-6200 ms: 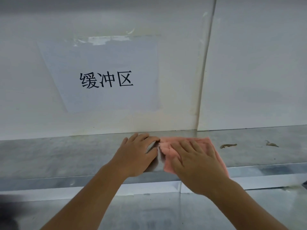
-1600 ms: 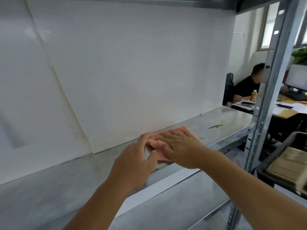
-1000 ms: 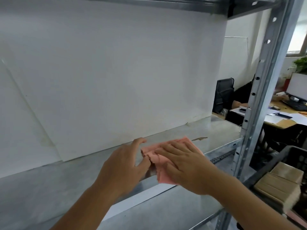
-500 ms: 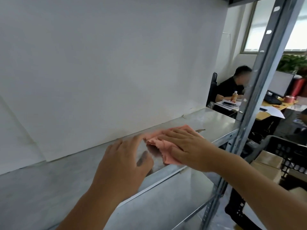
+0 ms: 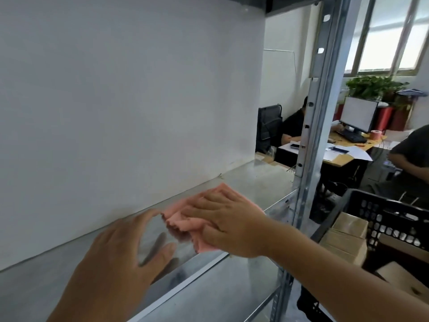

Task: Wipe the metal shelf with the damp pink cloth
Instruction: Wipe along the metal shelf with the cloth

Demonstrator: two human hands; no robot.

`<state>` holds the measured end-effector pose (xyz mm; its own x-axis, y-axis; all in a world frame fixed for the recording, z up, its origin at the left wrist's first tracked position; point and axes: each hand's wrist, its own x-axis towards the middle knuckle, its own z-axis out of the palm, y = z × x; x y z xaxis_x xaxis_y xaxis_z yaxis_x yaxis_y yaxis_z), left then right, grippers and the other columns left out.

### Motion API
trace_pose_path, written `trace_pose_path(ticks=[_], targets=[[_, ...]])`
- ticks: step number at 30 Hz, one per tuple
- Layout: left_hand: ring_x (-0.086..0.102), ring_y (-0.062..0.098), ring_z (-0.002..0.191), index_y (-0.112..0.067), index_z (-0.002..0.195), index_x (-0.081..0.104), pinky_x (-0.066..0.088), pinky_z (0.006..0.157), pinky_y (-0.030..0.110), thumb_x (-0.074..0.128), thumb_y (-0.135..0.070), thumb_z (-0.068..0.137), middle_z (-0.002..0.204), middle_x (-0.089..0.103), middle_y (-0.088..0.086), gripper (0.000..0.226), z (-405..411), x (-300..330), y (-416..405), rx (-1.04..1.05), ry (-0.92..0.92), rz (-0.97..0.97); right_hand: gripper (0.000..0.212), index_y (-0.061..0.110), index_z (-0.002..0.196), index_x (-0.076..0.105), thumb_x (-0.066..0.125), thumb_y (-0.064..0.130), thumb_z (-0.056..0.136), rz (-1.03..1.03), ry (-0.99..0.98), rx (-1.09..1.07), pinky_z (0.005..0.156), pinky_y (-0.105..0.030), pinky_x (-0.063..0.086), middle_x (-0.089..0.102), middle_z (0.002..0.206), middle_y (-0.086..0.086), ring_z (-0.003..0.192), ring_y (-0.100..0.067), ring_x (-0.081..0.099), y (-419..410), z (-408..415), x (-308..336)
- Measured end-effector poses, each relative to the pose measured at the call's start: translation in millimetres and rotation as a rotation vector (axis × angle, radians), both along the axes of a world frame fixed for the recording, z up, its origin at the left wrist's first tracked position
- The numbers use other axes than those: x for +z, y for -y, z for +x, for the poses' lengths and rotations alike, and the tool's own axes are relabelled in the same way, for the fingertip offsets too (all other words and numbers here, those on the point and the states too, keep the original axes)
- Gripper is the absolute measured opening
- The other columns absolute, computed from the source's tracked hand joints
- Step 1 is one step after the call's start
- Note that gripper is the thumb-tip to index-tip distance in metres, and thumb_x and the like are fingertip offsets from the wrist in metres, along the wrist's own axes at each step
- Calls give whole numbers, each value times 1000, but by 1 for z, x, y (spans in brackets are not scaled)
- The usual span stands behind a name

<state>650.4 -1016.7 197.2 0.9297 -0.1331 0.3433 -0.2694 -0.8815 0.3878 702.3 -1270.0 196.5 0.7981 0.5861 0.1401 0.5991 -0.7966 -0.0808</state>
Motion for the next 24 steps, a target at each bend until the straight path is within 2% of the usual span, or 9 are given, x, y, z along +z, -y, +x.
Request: trace_pose_path(ticks=[4,7,9,11,13,16,19,21,24], targets=[[37,1,137,-54,144,38,31,110,27,40,-92,71,139,45,-34,83,6,1,21,-16,22,12,51,40,162,36,23,47,113,60,-45,-84,131,-40,9,36,170,13,157,-4,23,49,24,7],[33,1,138,-54,147,32,30,112,29,44,-84,79,145,43,-33,75,12,2,37,-39,15,-1,62,45,163,30,9,60,107,8,-32,-180,130,-45,9,33,171,16,159,-7,22,74,44,6],[32,2,138,-56,148,26,31,112,30,40,-85,80,147,41,-32,75,18,2,47,-61,10,2,62,46,164,24,5,59,107,-60,-2,-154,131,-46,7,25,173,17,161,-8,15,62,39,3],[35,3,136,-60,146,21,33,111,30,33,-89,77,144,43,-32,76,23,2,54,-93,20,25,54,46,164,22,13,53,111,-46,7,-84,132,-42,3,21,174,18,161,-6,10,45,24,3],[38,6,134,-63,143,17,34,111,31,28,-89,74,141,47,-31,74,29,0,60,-115,25,42,51,45,163,28,22,47,113,13,-10,-44,130,-35,2,27,172,18,159,-4,14,42,17,7],[38,13,138,-56,147,22,33,117,37,23,-89,74,146,49,-22,80,38,-4,66,-111,8,98,50,46,160,35,23,51,112,39,-34,-129,130,-37,8,36,168,19,155,-3,25,73,39,9],[34,14,141,-54,148,24,31,118,38,21,-88,73,149,46,-22,83,42,-4,72,-108,-15,96,56,51,160,30,11,62,108,16,-29,-251,126,-44,20,36,167,21,154,-7,32,108,64,8],[30,15,145,-55,149,22,32,118,39,20,-88,73,151,42,-24,83,42,-5,74,-108,-25,91,63,48,163,25,5,61,104,-58,-6,-300,127,-48,19,29,171,18,157,-9,27,105,64,7],[23,16,151,-57,150,18,29,121,39,18,-90,71,157,35,-28,86,42,-7,73,-101,-43,89,65,44,164,22,5,61,103,-54,-17,-217,131,-47,9,21,174,17,160,-7,16,75,40,2]])
